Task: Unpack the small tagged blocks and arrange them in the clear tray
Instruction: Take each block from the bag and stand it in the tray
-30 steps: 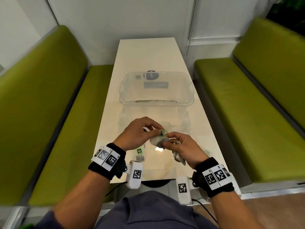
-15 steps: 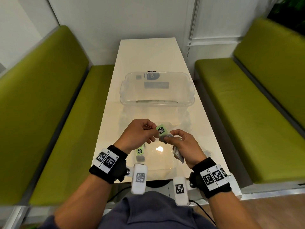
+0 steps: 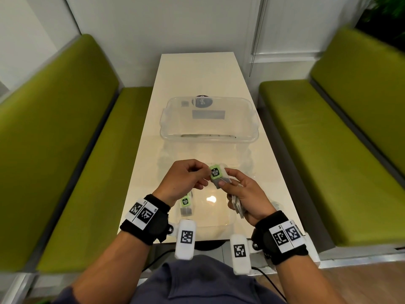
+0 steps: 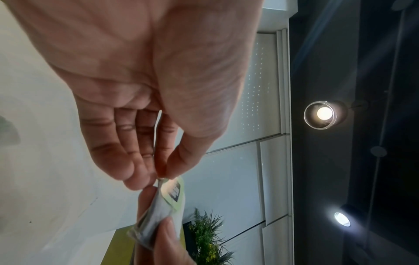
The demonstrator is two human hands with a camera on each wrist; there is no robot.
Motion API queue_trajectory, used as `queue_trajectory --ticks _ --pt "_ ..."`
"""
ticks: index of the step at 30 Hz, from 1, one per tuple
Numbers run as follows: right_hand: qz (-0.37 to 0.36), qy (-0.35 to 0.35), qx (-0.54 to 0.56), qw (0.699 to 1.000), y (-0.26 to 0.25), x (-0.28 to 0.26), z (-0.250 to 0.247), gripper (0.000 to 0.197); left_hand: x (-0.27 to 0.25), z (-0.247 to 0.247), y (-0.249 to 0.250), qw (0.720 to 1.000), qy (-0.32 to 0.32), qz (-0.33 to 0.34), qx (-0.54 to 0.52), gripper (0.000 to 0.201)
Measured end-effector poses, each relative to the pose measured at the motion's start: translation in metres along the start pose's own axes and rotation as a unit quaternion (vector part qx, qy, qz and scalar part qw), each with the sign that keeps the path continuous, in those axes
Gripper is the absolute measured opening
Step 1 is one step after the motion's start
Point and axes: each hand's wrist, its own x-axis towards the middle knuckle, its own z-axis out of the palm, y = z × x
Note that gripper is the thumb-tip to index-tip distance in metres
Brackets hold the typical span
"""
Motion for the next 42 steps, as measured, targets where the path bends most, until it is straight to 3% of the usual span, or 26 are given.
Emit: queue_trajectory --ticks 2,6,13,22,29,35,42 --pt "-0.010 -0.001 -0.008 1.000 0.000 0.000 0.001 0.037 -0.001 0.001 0.000 1.000 -0.001 0.004 0.001 0.009" --pt "-0.031 0.019 -0.016 0.999 0.000 0.000 0.002 0.018 -0.002 0.000 -0.001 1.000 0.002 0.025 0.014 0.007" --pt "-0.063 0.070 -0.093 0.991 0.001 0.000 0.003 0.020 -0.003 0.001 -0.001 0.999 -0.001 0.030 0.020 0.007" --pt "-0.082 0.042 -0.159 0.983 -0.004 -0.005 0.004 0.016 -0.003 0.002 -0.003 0.999 -0.012 0.028 -0.022 0.008" --pt "-0.137 0.101 -0.309 0.936 -0.003 0.006 -0.003 0.002 -0.002 -0.002 -0.003 0.997 -0.030 0.071 0.015 0.018" --pt "-0.173 0.123 -0.398 0.892 -0.007 0.005 -0.005 0.008 -0.001 -0.005 -0.005 0.994 -0.038 0.088 0.047 0.015" --pt "-0.172 0.134 -0.342 0.914 -0.012 0.005 -0.003 0.012 0.001 -0.007 -0.007 0.992 -0.058 0.096 0.050 0.015"
